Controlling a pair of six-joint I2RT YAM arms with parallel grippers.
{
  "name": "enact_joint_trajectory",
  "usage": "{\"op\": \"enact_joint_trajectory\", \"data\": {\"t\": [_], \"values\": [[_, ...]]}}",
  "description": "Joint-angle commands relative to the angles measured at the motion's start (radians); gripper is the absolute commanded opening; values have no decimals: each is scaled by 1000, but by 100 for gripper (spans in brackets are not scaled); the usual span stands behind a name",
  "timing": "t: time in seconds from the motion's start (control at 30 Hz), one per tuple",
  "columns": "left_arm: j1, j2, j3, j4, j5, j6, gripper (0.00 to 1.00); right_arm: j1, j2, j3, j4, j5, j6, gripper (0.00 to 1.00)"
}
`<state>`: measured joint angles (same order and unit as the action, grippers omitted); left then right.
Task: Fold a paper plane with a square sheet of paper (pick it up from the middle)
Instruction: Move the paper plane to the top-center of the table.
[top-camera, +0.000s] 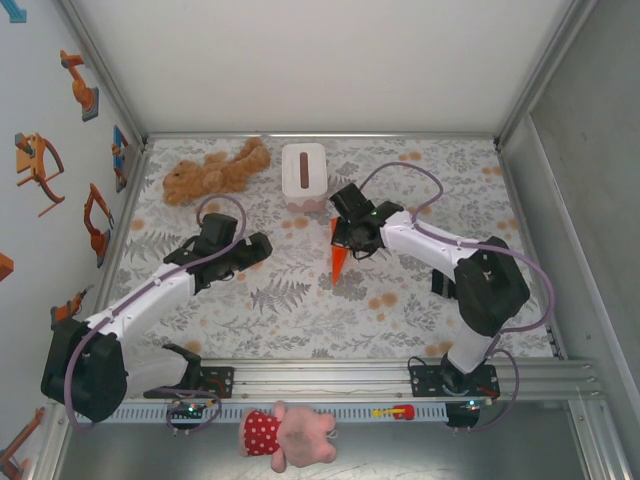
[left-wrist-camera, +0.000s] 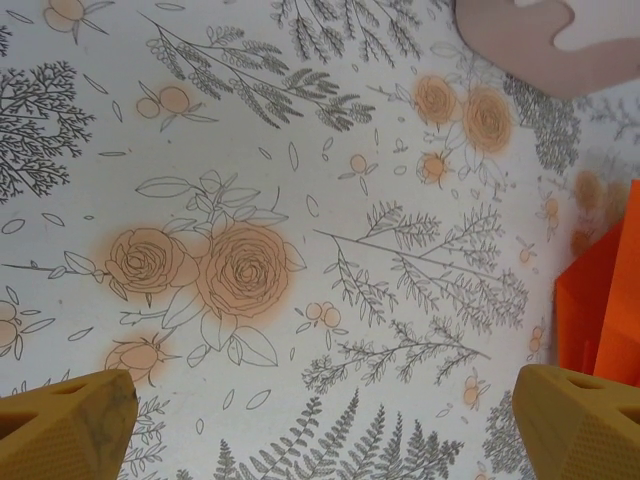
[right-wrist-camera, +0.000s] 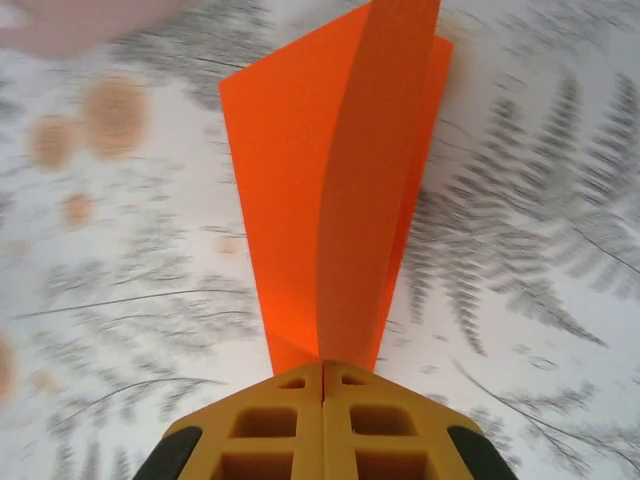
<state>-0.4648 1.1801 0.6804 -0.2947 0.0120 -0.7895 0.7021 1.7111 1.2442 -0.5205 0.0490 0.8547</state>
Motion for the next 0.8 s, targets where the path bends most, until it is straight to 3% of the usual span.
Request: {"op": "enact_joint_trajectory", "data": {"t": [0.0, 0.33, 0.43, 0.63, 0.77], "values": [[27, -29, -35, 45, 58, -50, 96, 6, -50, 9, 129, -165, -195, 0], [35, -68, -107, 189, 138, -83, 98, -25, 44, -123, 420, -522, -244, 0], [32, -43, -127, 238, 176, -100, 99, -38, 69, -155, 458, -543, -238, 0], [-2, 56, -143, 335, 235, -140, 86, -83, 94, -237, 520, -566, -222, 0], [-50, 138, -107, 363, 231, -152, 84, -112, 110, -267, 531, -573, -213, 0]]}}
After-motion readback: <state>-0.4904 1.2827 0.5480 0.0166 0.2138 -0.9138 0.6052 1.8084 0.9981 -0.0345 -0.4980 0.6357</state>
